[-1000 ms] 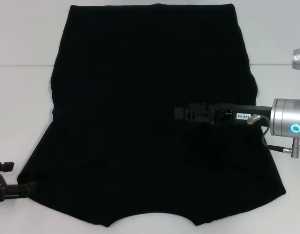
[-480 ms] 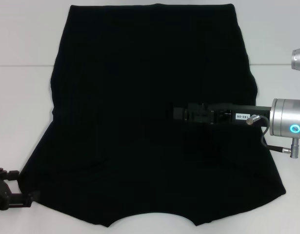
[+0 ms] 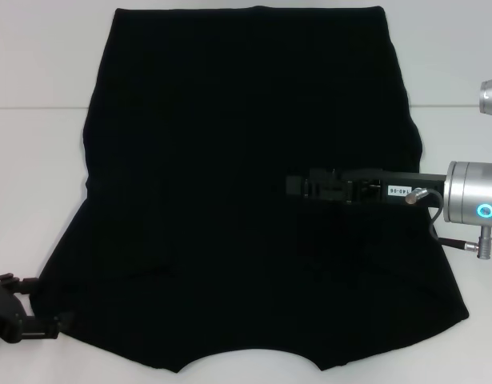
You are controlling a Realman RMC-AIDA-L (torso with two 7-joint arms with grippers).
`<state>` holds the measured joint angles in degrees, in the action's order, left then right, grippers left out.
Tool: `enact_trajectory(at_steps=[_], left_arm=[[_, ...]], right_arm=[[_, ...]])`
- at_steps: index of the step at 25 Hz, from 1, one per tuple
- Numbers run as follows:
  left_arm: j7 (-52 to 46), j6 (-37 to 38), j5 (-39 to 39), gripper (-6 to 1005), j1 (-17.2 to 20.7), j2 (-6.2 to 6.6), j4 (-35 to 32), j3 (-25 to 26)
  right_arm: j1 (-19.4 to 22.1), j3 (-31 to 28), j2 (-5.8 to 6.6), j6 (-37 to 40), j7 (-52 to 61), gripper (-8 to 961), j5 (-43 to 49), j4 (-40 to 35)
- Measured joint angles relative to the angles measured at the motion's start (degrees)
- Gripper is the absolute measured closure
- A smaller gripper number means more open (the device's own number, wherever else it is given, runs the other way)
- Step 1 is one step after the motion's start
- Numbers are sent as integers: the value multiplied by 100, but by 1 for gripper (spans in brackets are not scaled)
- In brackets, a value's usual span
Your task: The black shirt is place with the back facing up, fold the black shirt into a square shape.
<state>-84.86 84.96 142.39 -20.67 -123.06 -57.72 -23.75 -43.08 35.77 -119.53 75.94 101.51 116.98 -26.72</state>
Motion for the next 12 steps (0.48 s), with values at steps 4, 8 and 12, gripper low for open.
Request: enact_trajectory(at_steps=[4,8,12], left_arm=[[-17,0,0,64,-12,-6,-3,-25],[-20,1,-10,64,-8,-5,-41,10],[-27,-79,-8,64,6,7,-58,35]], right_arm=[[1,0,0,0,0,135,0,0],[1,0,1,0,0,135,0,-2],[1,0,0,0,0,135,0,-6]])
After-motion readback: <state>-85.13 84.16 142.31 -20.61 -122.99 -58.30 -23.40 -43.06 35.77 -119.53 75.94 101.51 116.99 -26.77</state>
